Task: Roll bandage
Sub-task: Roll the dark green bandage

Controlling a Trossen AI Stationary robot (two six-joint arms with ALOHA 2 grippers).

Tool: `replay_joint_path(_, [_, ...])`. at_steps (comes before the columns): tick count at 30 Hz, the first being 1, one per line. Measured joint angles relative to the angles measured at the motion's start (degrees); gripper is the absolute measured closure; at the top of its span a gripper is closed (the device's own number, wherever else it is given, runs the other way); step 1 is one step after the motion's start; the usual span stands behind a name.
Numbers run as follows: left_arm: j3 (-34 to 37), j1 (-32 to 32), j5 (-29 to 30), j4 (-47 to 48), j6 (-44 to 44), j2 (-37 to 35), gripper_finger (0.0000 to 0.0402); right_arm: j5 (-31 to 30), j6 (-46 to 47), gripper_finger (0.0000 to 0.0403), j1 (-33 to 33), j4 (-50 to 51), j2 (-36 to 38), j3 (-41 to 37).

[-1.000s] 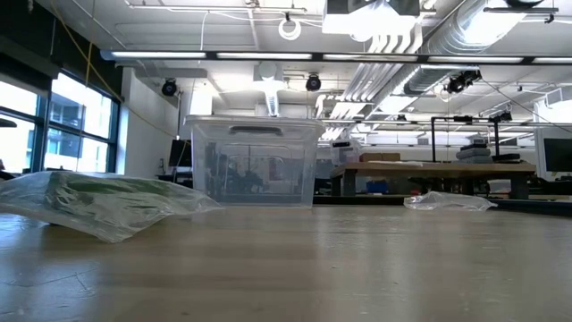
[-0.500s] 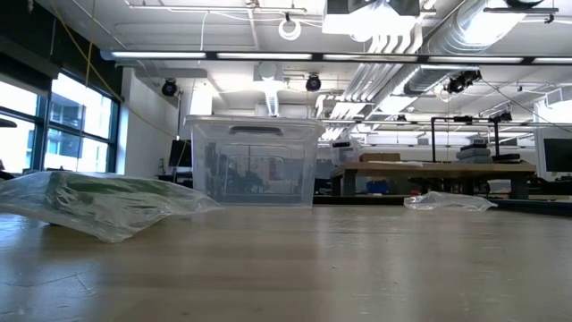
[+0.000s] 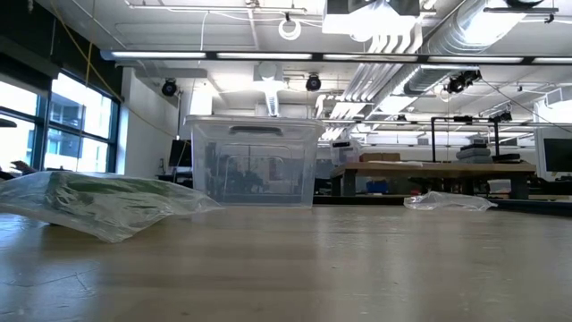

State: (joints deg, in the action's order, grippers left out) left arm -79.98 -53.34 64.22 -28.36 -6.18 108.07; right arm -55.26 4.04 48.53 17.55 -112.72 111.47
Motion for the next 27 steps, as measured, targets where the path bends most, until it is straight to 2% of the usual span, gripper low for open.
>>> replay_joint_path(5, [0.02, 0.42, -2.18, -0.36, 6.71, -0.02, 0.0396, -12.82, -5.53, 0.0215, -0.01, 0.72, 0.17, 0.04])
replay_joint_path(15, [0.00, 0.63, -1.12, 0.21, 16.26, -0.02, 0.0396, -17.89, -22.59, 0.0215, 3.54, 0.56, 1.15, -0.01])
replay_joint_path(18, [-0.03, 0.85, -1.10, 0.53, 19.38, -0.02, 0.0396, -10.65, -25.51, 0.0215, 5.29, 0.60, 2.81, -0.01])
replay_joint_path(22, [-0.07, 1.57, -1.32, 3.59, 25.71, -0.02, 0.0396, 9.29, -23.00, 0.0215, 5.72, 3.12, 3.71, -0.01])
replay_joint_path(24, [-0.07, 2.34, -2.95, 6.12, 29.89, -0.02, 0.0396, 12.53, -20.50, 0.0215, 4.47, 5.93, 3.57, -0.01])
replay_joint_path(27, [-0.09, 3.88, -6.13, 11.96, 37.84, -0.02, 0.0396, 13.58, -16.08, 0.0215, 1.62, 11.45, 2.27, -0.01])
